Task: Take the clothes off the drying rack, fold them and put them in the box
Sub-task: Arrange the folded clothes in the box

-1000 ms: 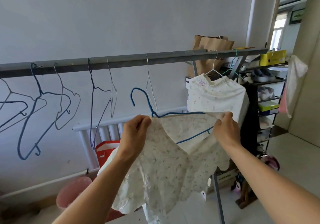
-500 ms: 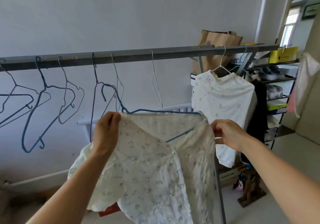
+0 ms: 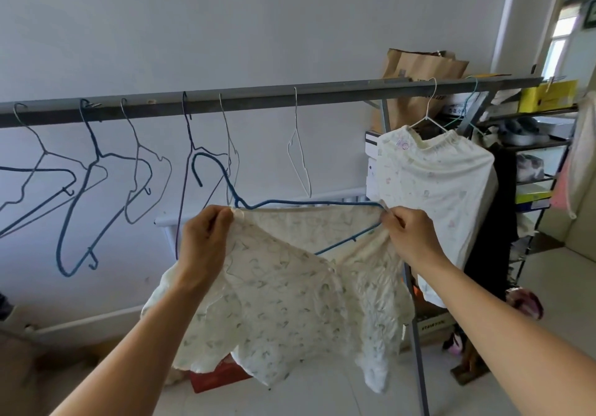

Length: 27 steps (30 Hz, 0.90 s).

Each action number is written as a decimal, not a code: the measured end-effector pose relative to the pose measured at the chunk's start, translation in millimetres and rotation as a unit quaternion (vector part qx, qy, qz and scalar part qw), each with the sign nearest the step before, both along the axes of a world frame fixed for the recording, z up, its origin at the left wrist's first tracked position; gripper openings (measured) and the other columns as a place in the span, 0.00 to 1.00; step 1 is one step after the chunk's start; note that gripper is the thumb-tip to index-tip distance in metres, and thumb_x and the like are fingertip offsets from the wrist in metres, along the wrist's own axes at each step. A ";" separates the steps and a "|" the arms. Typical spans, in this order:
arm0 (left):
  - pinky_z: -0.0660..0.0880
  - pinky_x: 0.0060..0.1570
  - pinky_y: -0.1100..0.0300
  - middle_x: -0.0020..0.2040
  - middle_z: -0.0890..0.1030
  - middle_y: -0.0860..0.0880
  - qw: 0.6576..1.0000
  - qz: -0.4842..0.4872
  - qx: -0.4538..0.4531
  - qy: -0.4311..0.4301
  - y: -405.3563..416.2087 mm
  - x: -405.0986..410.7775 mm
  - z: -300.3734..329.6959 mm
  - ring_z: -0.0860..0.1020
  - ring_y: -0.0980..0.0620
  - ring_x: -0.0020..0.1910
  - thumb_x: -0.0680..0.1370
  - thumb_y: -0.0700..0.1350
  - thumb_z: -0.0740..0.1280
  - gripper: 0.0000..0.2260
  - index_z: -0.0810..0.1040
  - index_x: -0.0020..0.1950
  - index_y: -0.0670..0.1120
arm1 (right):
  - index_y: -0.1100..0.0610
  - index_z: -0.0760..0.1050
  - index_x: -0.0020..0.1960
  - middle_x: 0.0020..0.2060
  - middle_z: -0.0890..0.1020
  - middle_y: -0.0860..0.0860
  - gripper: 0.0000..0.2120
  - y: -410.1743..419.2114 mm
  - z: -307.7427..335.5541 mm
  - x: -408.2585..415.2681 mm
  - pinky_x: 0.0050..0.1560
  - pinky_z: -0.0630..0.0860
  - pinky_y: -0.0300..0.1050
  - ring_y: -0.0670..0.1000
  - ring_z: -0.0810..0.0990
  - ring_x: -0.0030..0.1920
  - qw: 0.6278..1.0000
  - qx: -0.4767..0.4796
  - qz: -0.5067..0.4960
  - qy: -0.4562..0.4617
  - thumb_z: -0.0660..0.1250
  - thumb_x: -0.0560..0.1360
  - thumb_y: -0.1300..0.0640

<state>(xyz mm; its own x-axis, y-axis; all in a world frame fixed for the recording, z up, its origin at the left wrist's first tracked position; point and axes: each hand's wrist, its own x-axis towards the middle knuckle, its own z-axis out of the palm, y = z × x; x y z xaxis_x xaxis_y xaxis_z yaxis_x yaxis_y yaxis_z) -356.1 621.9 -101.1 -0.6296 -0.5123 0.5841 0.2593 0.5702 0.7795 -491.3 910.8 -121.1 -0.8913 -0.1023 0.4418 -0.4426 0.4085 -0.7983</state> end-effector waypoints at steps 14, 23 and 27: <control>0.67 0.32 0.63 0.30 0.71 0.54 1.000 0.002 0.015 -0.015 5.4 -0.8 0.7 0.68 0.60 0.28 0.82 0.42 0.62 0.11 0.76 0.40 0.45 | 0.57 0.76 0.59 0.56 0.80 0.56 0.15 -3.0 -5.5 -5.5 0.51 0.73 0.45 0.53 0.78 0.52 0.959 -0.216 -0.067 -0.171 0.56 0.78 0.65; 0.67 0.33 0.71 0.33 0.74 0.56 0.987 -0.074 -0.125 -0.071 52.8 -13.9 -12.1 0.72 0.64 0.31 0.82 0.43 0.63 0.12 0.73 0.39 0.52 | 0.51 0.78 0.62 0.47 0.82 0.45 0.12 -38.8 18.0 32.4 0.52 0.72 0.44 0.45 0.78 0.47 0.961 0.181 0.200 0.060 0.63 0.80 0.51; 0.66 0.32 0.67 0.34 0.75 0.54 0.984 -0.032 -0.140 -0.106 46.2 -15.2 -11.7 0.72 0.59 0.32 0.82 0.45 0.61 0.11 0.72 0.40 0.50 | 0.52 0.80 0.48 0.38 0.82 0.51 0.08 -24.0 8.0 24.0 0.40 0.73 0.50 0.51 0.78 0.38 0.982 0.103 0.152 0.048 0.62 0.80 0.55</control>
<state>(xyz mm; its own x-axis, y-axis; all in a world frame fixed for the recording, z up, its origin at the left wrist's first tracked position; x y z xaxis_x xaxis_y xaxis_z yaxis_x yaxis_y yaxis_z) -371.3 668.1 -112.8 -0.7780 -0.3053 0.5491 0.1509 0.7576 0.6351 -467.3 886.8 -113.1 -0.7608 -0.4539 0.4639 -0.6383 0.3943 -0.6612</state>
